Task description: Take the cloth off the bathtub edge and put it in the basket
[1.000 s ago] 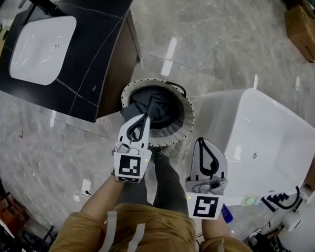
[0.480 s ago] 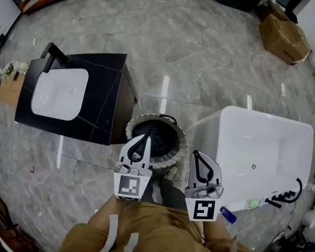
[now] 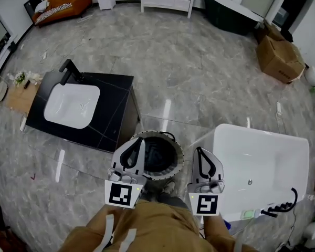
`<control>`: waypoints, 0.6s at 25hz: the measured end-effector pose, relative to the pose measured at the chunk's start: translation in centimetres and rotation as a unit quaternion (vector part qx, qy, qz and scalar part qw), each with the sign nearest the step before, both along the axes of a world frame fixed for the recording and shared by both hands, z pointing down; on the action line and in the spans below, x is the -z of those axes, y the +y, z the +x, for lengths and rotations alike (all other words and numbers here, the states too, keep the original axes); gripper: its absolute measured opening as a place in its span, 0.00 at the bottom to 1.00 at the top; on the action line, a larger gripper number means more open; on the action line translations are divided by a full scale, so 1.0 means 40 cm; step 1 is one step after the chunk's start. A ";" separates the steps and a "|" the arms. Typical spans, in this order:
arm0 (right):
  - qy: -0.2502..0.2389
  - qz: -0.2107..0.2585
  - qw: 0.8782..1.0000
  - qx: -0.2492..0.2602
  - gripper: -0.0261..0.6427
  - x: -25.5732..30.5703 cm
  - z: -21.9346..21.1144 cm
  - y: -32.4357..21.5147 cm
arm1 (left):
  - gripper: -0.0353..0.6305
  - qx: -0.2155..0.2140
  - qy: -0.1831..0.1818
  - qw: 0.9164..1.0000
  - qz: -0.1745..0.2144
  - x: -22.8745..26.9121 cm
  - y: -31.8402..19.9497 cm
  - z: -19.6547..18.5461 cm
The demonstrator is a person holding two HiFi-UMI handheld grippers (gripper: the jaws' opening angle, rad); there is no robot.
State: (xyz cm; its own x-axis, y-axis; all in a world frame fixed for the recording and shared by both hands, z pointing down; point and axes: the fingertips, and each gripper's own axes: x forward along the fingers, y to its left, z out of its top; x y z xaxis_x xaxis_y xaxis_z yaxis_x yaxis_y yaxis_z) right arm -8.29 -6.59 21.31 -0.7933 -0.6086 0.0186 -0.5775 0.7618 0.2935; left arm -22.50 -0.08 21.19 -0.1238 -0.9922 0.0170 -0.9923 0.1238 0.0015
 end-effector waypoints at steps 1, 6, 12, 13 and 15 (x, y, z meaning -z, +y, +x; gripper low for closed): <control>-0.007 0.007 1.000 0.000 0.05 0.018 0.004 -0.002 | 0.06 0.003 -0.002 1.000 0.006 0.020 0.011 0.002; -0.025 0.021 0.999 -0.003 0.05 0.092 0.035 -0.005 | 0.06 0.018 -0.012 0.999 0.026 0.090 0.075 0.014; -0.053 0.019 0.998 -0.005 0.05 0.142 0.058 -0.029 | 0.06 0.049 -0.043 0.997 0.049 0.146 0.130 0.003; -0.058 0.021 0.998 -0.003 0.05 0.149 0.056 -0.029 | 0.06 0.051 -0.044 0.996 0.051 0.148 0.130 0.001; -0.065 0.024 0.998 0.001 0.05 0.158 0.055 -0.027 | 0.06 0.053 -0.046 0.996 0.057 0.156 0.125 0.001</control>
State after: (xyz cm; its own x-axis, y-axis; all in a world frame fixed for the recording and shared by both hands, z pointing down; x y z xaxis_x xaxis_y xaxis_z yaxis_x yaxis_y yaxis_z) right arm -6.09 -7.67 15.00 -0.7883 -0.6049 -0.1125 -0.6115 0.7499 0.2525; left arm -22.47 4.92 14.95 -0.2231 -0.9684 -0.1117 -0.9704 0.2315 -0.0684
